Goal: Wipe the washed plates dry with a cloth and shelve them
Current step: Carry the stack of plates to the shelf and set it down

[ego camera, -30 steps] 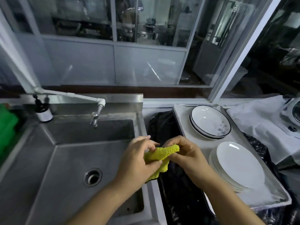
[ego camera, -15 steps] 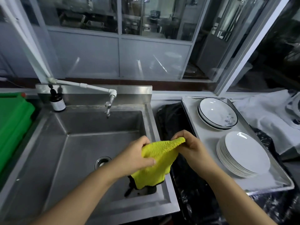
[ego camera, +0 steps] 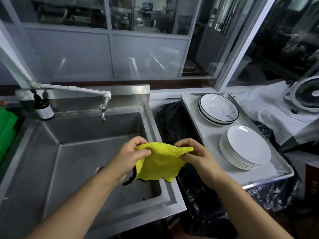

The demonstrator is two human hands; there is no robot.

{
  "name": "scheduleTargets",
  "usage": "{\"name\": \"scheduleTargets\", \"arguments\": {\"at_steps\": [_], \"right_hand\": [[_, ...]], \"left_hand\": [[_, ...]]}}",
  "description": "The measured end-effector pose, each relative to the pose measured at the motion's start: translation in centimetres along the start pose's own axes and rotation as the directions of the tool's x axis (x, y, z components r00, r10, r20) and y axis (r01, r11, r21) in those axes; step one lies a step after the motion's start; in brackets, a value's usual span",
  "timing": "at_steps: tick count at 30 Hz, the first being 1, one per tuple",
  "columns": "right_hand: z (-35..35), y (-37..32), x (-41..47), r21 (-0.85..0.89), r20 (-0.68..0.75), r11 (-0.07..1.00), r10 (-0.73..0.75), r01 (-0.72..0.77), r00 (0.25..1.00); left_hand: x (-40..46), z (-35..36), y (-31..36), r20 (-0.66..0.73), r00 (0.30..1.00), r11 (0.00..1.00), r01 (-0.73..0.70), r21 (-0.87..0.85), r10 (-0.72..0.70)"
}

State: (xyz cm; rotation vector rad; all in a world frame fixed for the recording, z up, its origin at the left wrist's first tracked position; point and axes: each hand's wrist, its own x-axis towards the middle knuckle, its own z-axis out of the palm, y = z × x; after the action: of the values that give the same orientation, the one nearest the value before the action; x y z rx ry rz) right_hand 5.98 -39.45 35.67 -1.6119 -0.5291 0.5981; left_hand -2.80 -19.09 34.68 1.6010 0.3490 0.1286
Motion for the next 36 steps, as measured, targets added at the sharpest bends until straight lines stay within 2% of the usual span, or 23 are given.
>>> {"name": "scheduleTargets", "arguments": {"at_steps": [2,4,7,10,14,16,19,22,24,27,30,32,34,36], "right_hand": [[0.0,-0.3,-0.2,0.030,0.025,1.000,0.005,-0.006,1.000],[-0.1,-0.5,-0.1,-0.037,-0.004,0.999,-0.009,0.008,1.000],[-0.3,0.2,1.1,-0.334,-0.102,0.943,-0.050,0.013,0.994],[-0.2,1.2,2.6,-0.559,-0.075,0.828,-0.096,0.038,0.993],[-1.2,2.6,3.4,-0.505,-0.147,0.858,-0.197,0.098,0.969],[-1.9,4.9,2.9,-0.544,-0.190,0.835,-0.216,0.081,0.958],[-2.1,10.7,0.1,-0.723,-0.161,0.686,-0.280,0.080,0.946],[-1.6,16.6,-3.5,-0.854,-0.063,0.517,-0.212,0.057,0.975],[-1.4,19.0,-5.1,-0.901,-0.038,0.432,-0.150,0.031,0.988],[-1.3,19.6,-6.1,-0.930,-0.021,0.368,-0.076,0.008,0.997],[-1.5,19.9,-6.4,-0.932,-0.001,0.362,-0.044,0.015,0.999],[-1.8,19.6,-6.5,-0.906,0.001,0.422,-0.061,0.027,0.998],[-2.5,18.4,-6.4,-0.857,-0.061,0.515,-0.088,-0.007,0.994],[-3.8,16.6,-6.5,-0.806,-0.186,0.587,-0.125,-0.079,0.975]], "left_hand": [[0.0,0.1,0.4,-0.006,1.000,1.000,-0.024,-0.006,0.024],[0.3,-0.1,0.9,-0.009,0.998,0.997,-0.061,0.039,0.061],[1.3,-0.6,0.9,0.002,0.995,0.961,-0.100,0.257,0.103],[2.1,-0.6,0.5,-0.015,0.992,0.908,-0.111,0.405,0.128],[2.2,0.4,-1.1,-0.062,0.980,0.899,-0.145,0.413,0.187],[1.7,1.4,-3.7,-0.041,0.982,0.858,-0.138,0.495,0.182],[-0.5,3.8,-9.3,0.066,0.997,0.753,-0.078,0.653,0.046],[-3.0,5.9,-15.1,0.268,0.952,0.661,-0.109,0.742,-0.145],[-4.0,6.6,-17.4,0.351,0.923,0.643,-0.175,0.746,-0.156],[-4.1,6.8,-18.0,0.431,0.876,0.626,-0.214,0.750,-0.216],[-3.4,6.7,-17.4,0.437,0.863,0.706,-0.144,0.693,-0.254],[-2.3,6.7,-16.9,0.395,0.877,0.741,-0.071,0.668,-0.272],[-1.1,7.6,-15.3,0.348,0.899,0.774,-0.015,0.633,-0.267],[0.3,9.2,-13.3,0.318,0.923,0.810,-0.011,0.586,-0.218]]}}
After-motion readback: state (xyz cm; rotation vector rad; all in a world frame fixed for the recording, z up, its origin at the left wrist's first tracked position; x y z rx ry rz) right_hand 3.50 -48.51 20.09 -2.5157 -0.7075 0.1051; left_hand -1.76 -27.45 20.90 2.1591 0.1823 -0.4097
